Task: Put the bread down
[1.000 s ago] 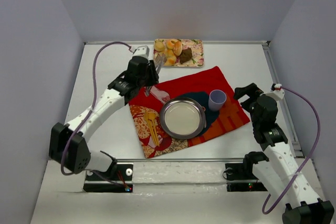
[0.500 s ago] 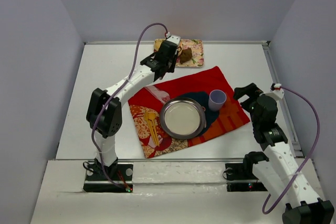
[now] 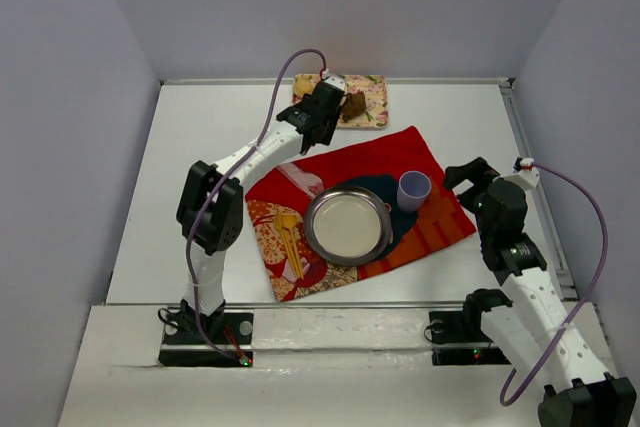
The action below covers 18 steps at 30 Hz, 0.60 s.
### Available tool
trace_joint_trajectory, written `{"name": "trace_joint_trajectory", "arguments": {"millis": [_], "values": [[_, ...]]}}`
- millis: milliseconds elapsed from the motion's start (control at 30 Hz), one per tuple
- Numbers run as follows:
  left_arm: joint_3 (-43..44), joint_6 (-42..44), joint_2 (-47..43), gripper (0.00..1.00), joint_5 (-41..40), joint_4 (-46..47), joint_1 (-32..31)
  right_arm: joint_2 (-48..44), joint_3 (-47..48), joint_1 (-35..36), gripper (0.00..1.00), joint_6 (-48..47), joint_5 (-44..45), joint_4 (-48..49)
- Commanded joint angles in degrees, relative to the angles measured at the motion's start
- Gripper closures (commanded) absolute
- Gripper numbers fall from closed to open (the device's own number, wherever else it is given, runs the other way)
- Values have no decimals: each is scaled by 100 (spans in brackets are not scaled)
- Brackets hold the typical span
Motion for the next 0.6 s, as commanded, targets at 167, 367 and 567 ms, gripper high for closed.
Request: {"name": "trace_joint_trajectory", "arguments": {"millis": [167, 367, 567], "values": [[768, 363, 392, 42, -80, -254, -38, -23, 56, -18, 0, -97, 98, 290], [1191, 337, 805, 42, -379, -623, -38, -6, 73, -18, 0, -115, 81, 290], [1516, 293, 1122, 43, -458, -834, -29, -23, 73, -18, 0, -141, 63, 290]]}}
